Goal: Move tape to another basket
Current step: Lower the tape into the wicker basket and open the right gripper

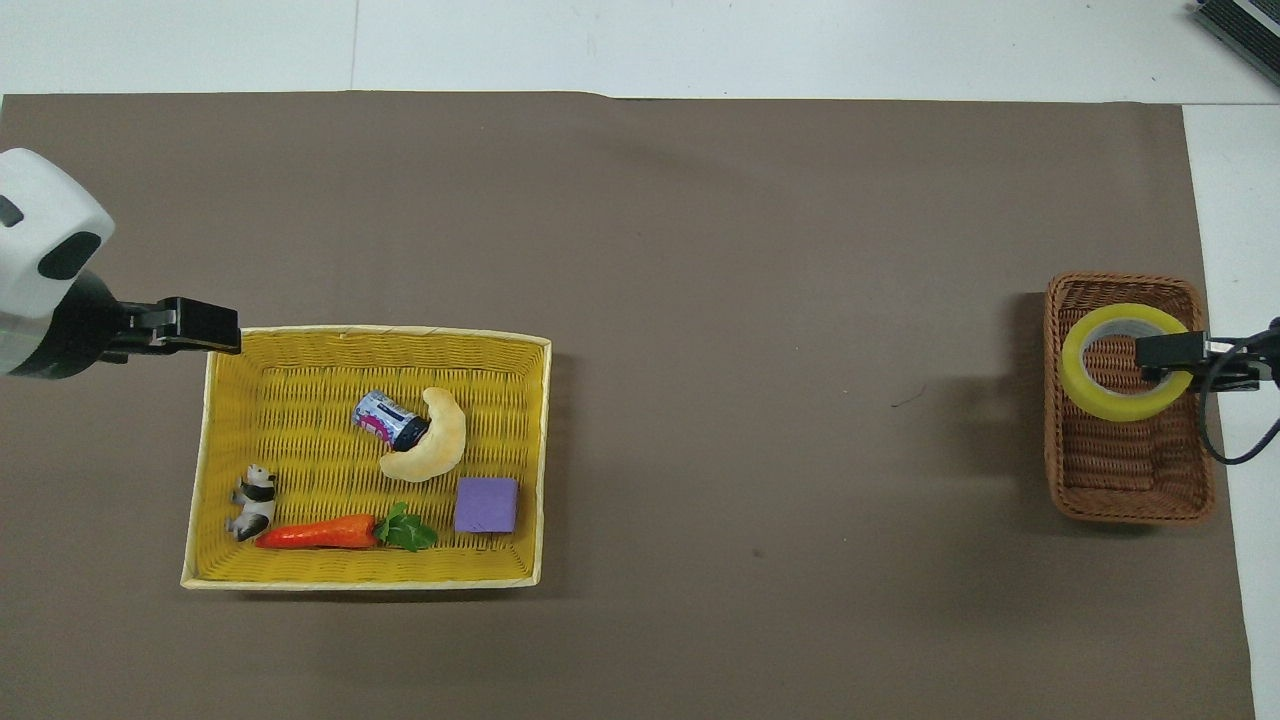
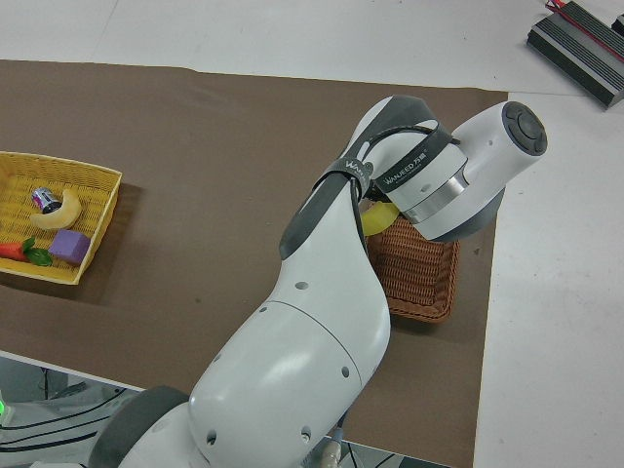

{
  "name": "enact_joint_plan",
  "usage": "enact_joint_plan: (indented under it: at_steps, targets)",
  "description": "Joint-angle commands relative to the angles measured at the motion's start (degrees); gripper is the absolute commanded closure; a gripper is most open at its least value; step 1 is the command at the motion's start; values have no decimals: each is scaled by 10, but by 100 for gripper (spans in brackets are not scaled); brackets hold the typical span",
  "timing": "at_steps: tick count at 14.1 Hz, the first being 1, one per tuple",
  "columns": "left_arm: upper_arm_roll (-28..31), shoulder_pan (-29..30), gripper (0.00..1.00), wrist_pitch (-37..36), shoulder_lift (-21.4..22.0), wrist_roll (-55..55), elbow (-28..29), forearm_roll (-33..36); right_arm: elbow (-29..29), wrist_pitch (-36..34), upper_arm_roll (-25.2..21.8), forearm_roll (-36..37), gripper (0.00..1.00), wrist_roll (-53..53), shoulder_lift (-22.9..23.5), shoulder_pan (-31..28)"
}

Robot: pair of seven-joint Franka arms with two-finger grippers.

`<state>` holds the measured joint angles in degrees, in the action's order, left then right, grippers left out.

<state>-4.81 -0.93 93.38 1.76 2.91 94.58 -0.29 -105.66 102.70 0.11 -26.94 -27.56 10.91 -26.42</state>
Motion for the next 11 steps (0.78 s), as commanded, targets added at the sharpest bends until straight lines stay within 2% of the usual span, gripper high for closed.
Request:
enact_joint_plan:
  at_steps: [1,3,6,11]
  targets:
    - [-6,14,0,-40,-28,-36,-44,13,18,9,7,9,100,-71,38,-42]
    - [-6,15,0,-65,-38,-38,-55,11,18,12,7,14,100,-113,65,-57]
    - [-6,16,0,-91,-65,-37,-105,9,13,24,7,24,100,-121,67,-56]
    - [-6,15,0,-83,-55,-35,-91,5,5,43,7,36,100,-121,80,-53]
